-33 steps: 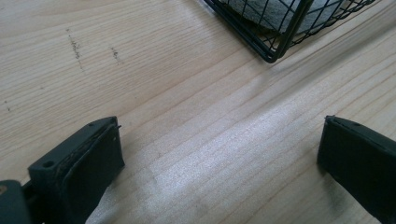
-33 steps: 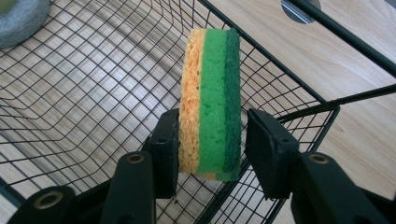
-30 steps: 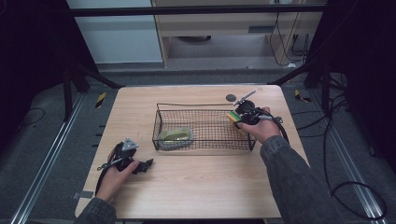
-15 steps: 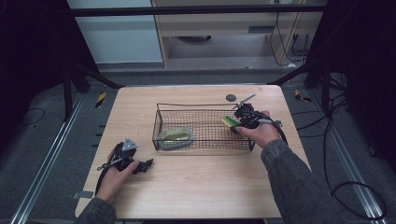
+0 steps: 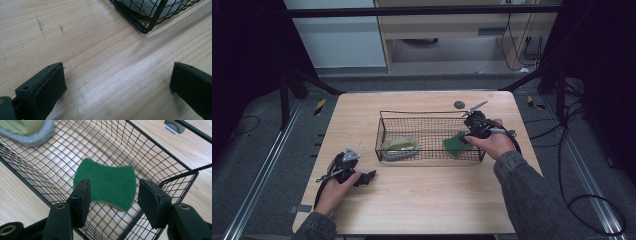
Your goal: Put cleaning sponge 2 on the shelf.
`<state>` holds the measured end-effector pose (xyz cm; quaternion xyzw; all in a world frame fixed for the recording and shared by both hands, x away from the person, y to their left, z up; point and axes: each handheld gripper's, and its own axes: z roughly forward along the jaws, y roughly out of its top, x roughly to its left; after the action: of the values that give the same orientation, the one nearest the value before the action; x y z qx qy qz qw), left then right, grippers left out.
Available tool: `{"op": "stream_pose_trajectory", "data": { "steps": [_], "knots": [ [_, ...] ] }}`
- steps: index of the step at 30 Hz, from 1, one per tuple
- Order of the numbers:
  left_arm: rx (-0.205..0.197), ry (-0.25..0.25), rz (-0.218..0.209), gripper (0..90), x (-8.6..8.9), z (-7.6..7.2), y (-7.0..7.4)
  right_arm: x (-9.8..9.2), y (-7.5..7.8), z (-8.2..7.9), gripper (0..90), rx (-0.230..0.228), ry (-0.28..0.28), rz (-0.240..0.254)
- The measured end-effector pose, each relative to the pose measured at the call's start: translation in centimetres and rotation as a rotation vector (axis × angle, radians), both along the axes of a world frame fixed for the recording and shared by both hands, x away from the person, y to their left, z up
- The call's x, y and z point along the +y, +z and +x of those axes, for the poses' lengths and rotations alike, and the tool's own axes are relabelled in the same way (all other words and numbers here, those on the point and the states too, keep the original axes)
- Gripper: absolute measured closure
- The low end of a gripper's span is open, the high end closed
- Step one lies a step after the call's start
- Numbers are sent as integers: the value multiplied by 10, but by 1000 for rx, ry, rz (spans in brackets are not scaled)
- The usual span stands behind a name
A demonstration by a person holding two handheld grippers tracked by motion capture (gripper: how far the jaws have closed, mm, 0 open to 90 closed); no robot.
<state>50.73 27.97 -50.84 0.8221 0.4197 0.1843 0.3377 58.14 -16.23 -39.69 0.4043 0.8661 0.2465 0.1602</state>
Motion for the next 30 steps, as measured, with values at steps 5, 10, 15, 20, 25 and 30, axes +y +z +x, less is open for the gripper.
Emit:
{"op": "stream_pose_trajectory", "data": {
  "steps": [5, 10, 15, 20, 25, 30],
  "knots": [
    [0, 0, 0, 0, 0, 0, 0, -2, 3, -2, 401, -9, -1, 14],
    [0, 0, 0, 0, 0, 0, 0, -7, 6, -8, 255, -80, -29, 37],
    [0, 0, 0, 0, 0, 0, 0, -12, 9, -11, 142, -97, -52, 60],
    [0, 0, 0, 0, 0, 0, 0, -28, 13, -15, 62, -142, -91, 79],
    [0, 0, 0, 0, 0, 0, 0, -41, 16, -17, 61, -164, -133, 98],
    [0, 0, 0, 0, 0, 0, 0, -58, 17, -23, 82, -195, -150, 89]
  ]
}}
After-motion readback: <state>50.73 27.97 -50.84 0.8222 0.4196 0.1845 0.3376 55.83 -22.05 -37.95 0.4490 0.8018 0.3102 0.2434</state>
